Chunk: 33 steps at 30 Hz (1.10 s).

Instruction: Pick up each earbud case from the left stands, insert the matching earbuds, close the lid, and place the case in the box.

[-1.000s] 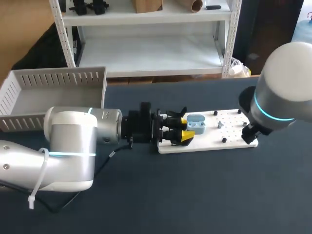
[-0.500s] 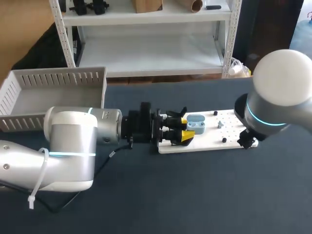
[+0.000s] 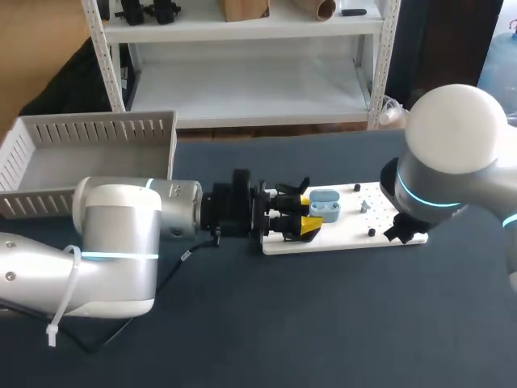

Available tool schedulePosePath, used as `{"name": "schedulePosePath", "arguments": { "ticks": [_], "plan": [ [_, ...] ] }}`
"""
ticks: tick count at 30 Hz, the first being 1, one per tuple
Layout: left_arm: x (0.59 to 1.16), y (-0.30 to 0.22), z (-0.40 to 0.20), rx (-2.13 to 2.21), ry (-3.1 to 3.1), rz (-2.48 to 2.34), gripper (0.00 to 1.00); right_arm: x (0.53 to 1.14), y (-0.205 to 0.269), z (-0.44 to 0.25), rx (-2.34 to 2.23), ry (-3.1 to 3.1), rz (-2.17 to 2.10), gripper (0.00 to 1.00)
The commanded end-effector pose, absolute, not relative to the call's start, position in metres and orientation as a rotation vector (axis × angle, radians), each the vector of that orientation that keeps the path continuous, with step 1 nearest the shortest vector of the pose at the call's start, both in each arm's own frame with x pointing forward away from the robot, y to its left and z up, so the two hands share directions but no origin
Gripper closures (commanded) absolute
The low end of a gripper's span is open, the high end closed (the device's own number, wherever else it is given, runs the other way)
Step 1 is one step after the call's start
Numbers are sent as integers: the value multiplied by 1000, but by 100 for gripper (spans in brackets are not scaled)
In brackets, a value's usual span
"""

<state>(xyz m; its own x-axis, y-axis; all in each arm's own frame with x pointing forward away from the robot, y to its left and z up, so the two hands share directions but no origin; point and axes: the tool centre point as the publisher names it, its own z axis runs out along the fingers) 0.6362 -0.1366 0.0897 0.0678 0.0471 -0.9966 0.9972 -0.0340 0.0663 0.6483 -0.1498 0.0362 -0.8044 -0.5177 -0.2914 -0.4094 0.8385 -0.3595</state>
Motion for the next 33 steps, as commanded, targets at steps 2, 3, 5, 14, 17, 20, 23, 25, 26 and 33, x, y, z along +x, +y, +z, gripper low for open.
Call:
{"name": "schedulePosePath", "arguments": {
  "ticks": [2,3,5,14,17,20,23,25,26,33],
  "plan": [
    [637,-137,89,1300,1177,-1161,100,652,-152,30,-683,2642,-402,51],
    [637,-137,89,1300,1177,-1161,100,652,-153,29,-677,2644,-404,51],
    [637,-137,89,1300,1177,-1161,100,653,-155,28,-668,2647,-405,51],
    [637,-137,89,1300,1177,-1161,100,655,-157,26,-646,2653,-396,52],
    [637,-137,89,1300,1177,-1161,100,656,-156,25,-642,2656,-390,52],
    [637,-137,89,1300,1177,-1161,100,658,-156,24,-637,2660,-387,53],
    [637,-137,89,1300,1177,-1161,100,659,-156,23,-632,2663,-386,54],
    [637,-137,89,1300,1177,-1161,100,659,-157,24,-629,2665,-385,55],
    [637,-137,89,1300,1177,-1161,100,659,-157,24,-628,2666,-385,55],
    [637,-137,89,1300,1177,-1161,100,660,-158,23,-624,2670,-384,59]
  ]
}}
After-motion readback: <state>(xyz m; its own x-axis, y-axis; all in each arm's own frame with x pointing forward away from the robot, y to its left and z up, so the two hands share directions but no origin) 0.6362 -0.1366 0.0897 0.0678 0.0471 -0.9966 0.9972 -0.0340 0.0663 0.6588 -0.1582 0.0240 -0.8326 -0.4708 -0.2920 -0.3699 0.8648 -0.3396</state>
